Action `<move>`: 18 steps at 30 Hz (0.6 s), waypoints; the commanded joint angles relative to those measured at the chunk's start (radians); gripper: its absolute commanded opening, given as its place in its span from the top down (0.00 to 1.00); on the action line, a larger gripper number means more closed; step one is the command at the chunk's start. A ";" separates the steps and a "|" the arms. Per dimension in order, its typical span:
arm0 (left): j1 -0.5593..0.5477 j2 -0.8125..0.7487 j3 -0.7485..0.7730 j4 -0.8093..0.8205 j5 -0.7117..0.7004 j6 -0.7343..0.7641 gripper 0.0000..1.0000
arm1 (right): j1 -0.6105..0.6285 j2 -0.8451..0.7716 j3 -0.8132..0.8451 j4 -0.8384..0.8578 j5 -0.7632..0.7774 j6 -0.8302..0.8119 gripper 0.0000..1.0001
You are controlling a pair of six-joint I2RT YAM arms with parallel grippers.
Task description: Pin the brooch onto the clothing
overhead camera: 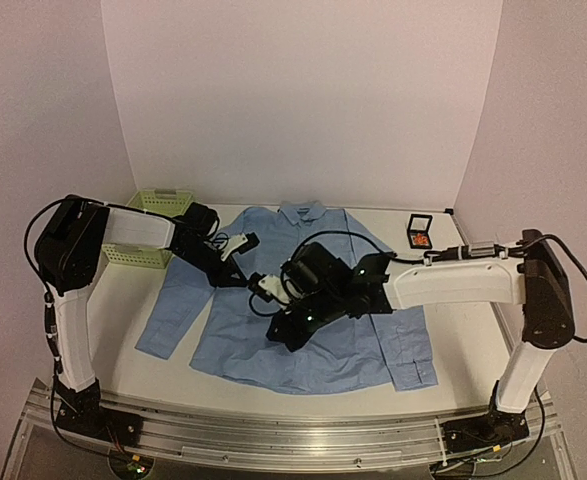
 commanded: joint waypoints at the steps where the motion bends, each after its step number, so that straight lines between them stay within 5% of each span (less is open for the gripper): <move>1: -0.010 0.046 0.038 0.082 -0.069 -0.032 0.86 | 0.055 0.108 0.022 0.016 0.049 -0.058 1.00; 10: -0.008 0.096 0.018 0.104 -0.158 -0.049 0.88 | 0.080 0.268 0.010 0.015 0.104 -0.053 1.00; 18: 0.004 0.111 0.028 0.095 -0.206 -0.006 0.88 | 0.168 0.173 -0.211 -0.035 0.080 0.001 1.00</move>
